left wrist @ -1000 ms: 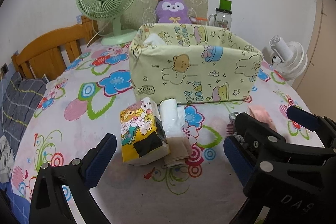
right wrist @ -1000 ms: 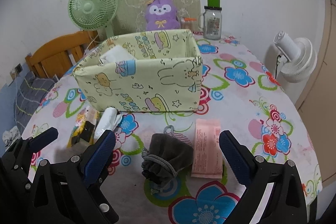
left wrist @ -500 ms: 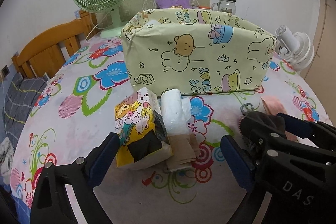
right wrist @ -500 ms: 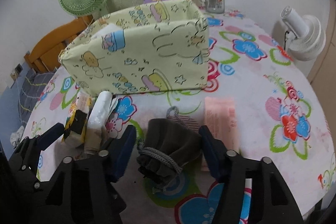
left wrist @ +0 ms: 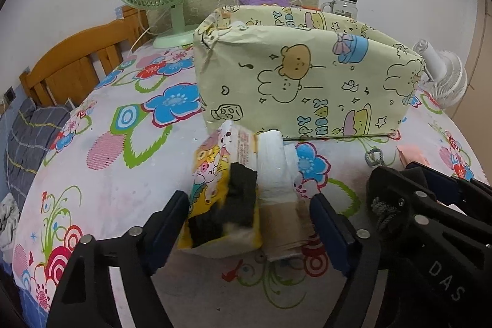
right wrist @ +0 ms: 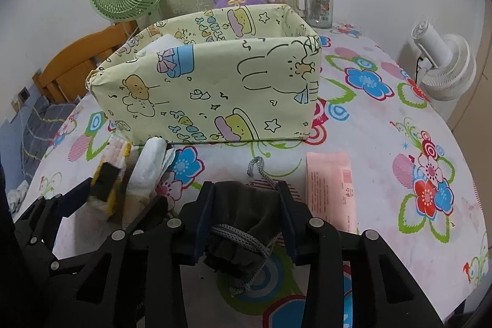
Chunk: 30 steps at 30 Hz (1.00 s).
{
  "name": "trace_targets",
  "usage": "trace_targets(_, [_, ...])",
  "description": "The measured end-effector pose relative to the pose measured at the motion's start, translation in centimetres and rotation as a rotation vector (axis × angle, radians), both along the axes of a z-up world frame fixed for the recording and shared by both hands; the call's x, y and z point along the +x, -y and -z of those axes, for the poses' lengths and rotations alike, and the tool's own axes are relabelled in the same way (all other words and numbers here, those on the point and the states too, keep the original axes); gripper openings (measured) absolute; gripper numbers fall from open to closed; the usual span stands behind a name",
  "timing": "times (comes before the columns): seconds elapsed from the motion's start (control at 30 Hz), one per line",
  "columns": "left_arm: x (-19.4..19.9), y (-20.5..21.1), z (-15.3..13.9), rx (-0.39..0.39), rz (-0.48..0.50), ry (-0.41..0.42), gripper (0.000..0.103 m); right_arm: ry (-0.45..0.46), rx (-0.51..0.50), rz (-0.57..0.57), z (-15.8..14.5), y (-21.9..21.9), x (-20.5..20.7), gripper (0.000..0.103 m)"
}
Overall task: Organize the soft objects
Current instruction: 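Grasp the yellow cartoon tissue pack with the left gripper while the right gripper grasps the grey drawstring pouch, then carry the tissue pack with the left gripper while the right gripper carries the pouch over the box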
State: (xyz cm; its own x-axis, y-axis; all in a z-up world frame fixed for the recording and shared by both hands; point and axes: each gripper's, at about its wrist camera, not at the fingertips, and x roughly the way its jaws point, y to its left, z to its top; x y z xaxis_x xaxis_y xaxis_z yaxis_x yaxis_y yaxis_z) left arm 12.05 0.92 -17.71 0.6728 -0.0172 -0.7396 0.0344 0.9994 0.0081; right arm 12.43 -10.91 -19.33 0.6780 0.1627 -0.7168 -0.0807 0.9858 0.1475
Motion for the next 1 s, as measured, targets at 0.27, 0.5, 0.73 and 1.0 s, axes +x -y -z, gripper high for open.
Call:
trace_targets(0.27, [-0.2, -0.8, -0.5, -0.023, 0.006, 0.013, 0.065, 0.021, -0.005, -0.008, -0.6, -0.8, 0.1, 0.037])
trace_targets(0.5, [-0.4, -1.2, -1.2, -0.053, 0.034, 0.025, 0.042, 0.050, -0.015, -0.011, -1.5, -1.5, 0.2, 0.036])
trace_targets(0.73, [-0.9, -1.1, -1.9, -0.061, 0.043, 0.046, 0.034, 0.062, -0.017, -0.018, -1.9, -2.1, -0.2, 0.036])
trace_targets(1.0, [-1.8, -0.2, -3.1, -0.061, 0.054, 0.076, 0.034, 0.089, -0.009, -0.012, -2.9, -1.6, -1.2, 0.035])
